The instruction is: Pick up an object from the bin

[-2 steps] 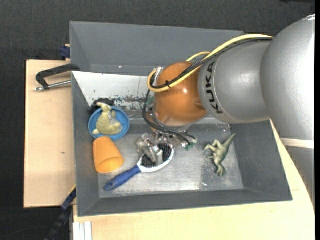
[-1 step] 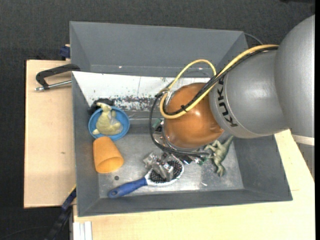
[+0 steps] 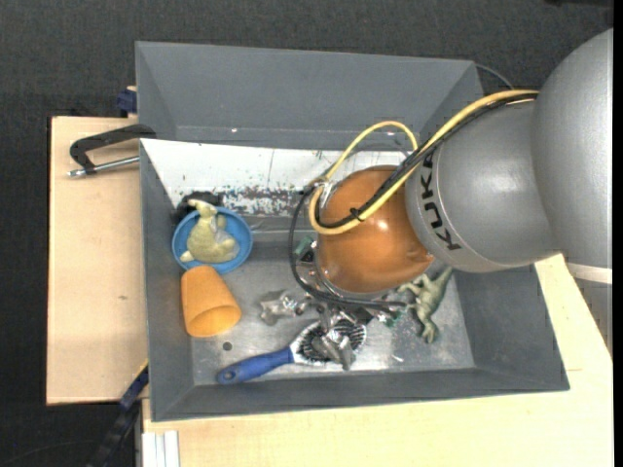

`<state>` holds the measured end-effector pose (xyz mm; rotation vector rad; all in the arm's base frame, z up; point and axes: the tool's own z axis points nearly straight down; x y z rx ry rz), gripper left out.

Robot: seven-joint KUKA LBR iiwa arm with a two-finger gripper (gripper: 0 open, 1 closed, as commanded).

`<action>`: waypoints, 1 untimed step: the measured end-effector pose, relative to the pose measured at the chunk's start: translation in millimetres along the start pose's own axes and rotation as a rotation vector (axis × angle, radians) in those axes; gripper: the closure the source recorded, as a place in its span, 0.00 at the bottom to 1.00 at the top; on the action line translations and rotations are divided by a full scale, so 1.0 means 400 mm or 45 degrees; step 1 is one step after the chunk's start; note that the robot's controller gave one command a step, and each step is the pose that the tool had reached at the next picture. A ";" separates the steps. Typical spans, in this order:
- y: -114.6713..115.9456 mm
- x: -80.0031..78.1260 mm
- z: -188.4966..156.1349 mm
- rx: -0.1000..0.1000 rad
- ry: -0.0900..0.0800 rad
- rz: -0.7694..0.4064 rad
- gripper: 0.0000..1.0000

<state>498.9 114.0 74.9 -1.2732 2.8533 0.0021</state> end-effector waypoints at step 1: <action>-0.002 0.005 -0.001 -0.001 0.010 0.000 1.00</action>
Offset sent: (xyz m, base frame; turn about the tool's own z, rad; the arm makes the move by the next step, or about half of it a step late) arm 0.0000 0.0000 0.0000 0.0000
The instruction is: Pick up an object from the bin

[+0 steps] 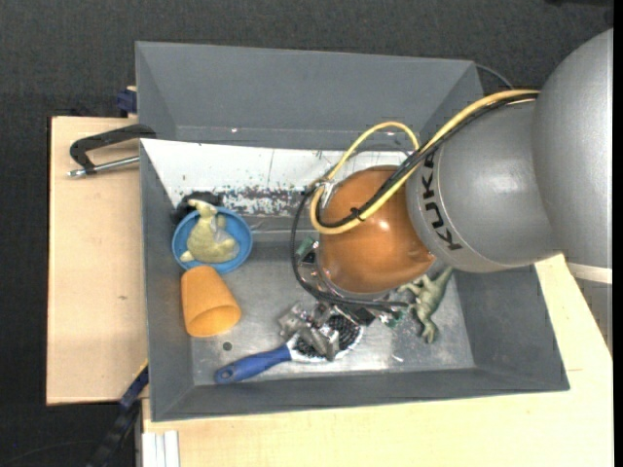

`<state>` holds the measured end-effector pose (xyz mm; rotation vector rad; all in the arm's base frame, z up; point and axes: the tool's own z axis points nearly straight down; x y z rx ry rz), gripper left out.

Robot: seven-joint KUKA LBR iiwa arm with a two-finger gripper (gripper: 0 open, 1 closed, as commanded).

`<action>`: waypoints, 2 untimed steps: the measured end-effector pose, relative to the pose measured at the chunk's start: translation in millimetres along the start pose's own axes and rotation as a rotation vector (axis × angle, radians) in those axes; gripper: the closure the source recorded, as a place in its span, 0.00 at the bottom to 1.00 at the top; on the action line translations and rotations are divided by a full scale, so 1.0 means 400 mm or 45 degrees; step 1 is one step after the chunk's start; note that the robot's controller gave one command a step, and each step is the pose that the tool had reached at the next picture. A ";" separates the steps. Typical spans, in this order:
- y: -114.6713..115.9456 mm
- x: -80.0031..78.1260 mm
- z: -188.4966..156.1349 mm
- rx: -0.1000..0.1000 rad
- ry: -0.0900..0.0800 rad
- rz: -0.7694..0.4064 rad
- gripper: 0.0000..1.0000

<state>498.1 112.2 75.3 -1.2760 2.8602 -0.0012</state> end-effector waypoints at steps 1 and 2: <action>-0.012 -0.042 0.002 -0.004 0.011 -0.005 1.00; 0.007 -0.086 0.002 0.000 0.014 0.001 1.00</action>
Offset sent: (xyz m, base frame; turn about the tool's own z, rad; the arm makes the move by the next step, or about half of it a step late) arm 0.0123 0.0084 -0.0053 -0.0037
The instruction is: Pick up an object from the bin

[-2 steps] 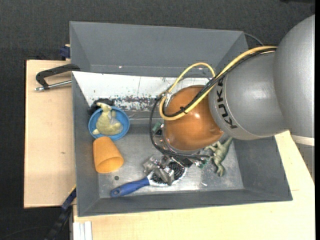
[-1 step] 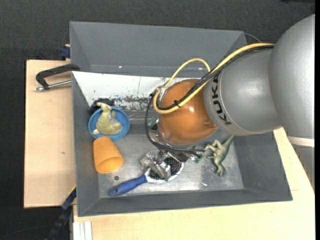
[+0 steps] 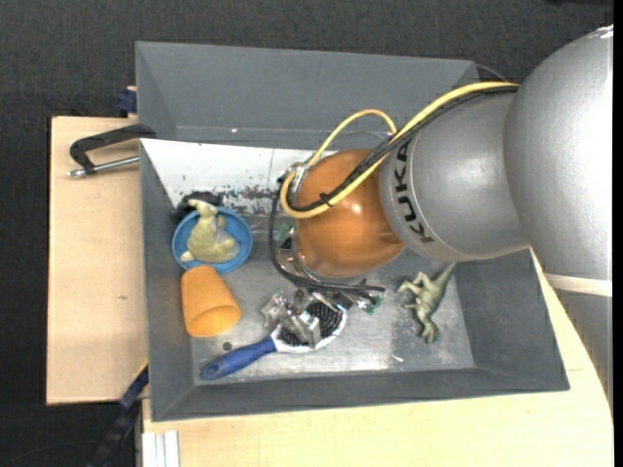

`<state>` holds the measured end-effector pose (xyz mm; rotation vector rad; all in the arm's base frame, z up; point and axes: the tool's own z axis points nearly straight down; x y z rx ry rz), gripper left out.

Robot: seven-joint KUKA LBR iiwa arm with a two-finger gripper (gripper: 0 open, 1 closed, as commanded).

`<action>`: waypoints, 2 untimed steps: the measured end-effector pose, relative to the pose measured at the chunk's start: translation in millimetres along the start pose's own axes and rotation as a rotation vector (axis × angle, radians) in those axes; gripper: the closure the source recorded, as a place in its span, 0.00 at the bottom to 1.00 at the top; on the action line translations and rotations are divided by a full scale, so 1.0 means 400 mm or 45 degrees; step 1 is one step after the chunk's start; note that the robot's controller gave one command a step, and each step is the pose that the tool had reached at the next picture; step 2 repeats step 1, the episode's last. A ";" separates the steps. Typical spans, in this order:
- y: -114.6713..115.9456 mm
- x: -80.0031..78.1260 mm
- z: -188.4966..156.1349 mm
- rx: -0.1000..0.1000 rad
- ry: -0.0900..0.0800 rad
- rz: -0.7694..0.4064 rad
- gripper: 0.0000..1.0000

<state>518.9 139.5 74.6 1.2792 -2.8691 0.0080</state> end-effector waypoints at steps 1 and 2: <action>0.038 -0.014 -0.002 0.007 -0.006 -0.031 1.00; 0.038 -0.014 -0.002 0.007 -0.006 -0.031 1.00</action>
Offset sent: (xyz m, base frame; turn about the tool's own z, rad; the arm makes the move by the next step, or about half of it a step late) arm -0.0124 0.0166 -0.0046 -0.0240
